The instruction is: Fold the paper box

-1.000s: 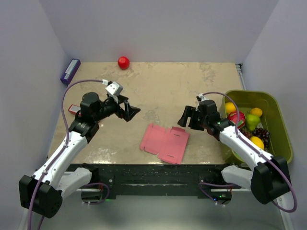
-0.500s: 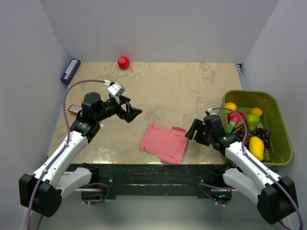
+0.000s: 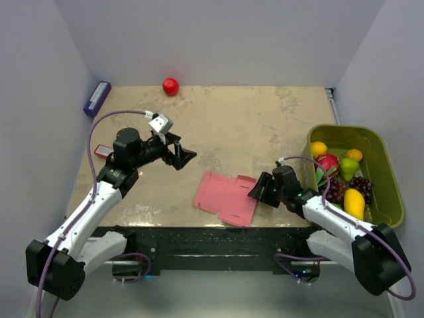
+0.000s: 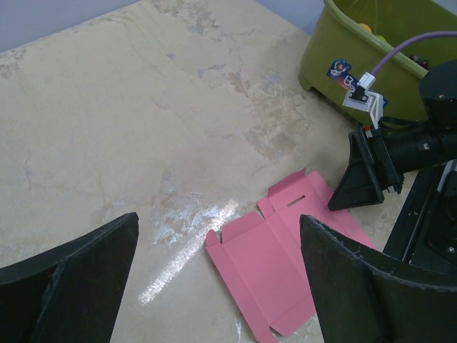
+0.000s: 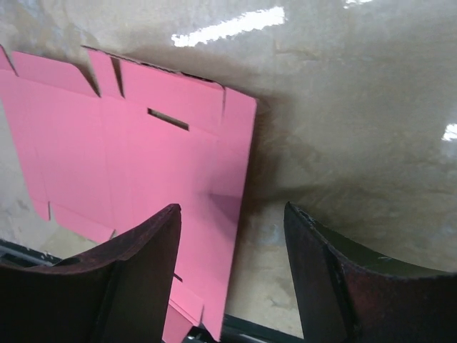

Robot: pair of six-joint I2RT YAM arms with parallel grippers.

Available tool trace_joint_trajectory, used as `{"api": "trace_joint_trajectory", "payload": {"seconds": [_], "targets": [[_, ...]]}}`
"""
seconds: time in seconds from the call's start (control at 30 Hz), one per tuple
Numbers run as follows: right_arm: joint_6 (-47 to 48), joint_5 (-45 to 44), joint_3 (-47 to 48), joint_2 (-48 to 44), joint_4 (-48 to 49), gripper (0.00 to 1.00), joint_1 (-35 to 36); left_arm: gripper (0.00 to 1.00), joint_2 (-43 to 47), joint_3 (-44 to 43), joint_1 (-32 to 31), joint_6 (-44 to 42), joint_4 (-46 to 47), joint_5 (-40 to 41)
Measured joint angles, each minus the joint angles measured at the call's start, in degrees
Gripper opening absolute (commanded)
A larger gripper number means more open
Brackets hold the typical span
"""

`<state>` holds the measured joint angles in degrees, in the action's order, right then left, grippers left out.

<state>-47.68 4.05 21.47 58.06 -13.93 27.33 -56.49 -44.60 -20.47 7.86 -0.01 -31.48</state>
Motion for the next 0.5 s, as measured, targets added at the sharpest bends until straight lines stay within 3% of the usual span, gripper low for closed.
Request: {"api": "trace_joint_trajectory", "payload": {"seconds": [0.23,0.5], "targets": [[-5.9,2.2,-4.5,2.2,14.3,0.56,1.6,0.98,0.0,0.2,-0.6,0.0,0.0,0.0],[-9.9,2.5,-8.0,2.0,20.7,0.45,2.0,0.98,0.0,0.3,-1.1,0.0,0.3,0.0]]}}
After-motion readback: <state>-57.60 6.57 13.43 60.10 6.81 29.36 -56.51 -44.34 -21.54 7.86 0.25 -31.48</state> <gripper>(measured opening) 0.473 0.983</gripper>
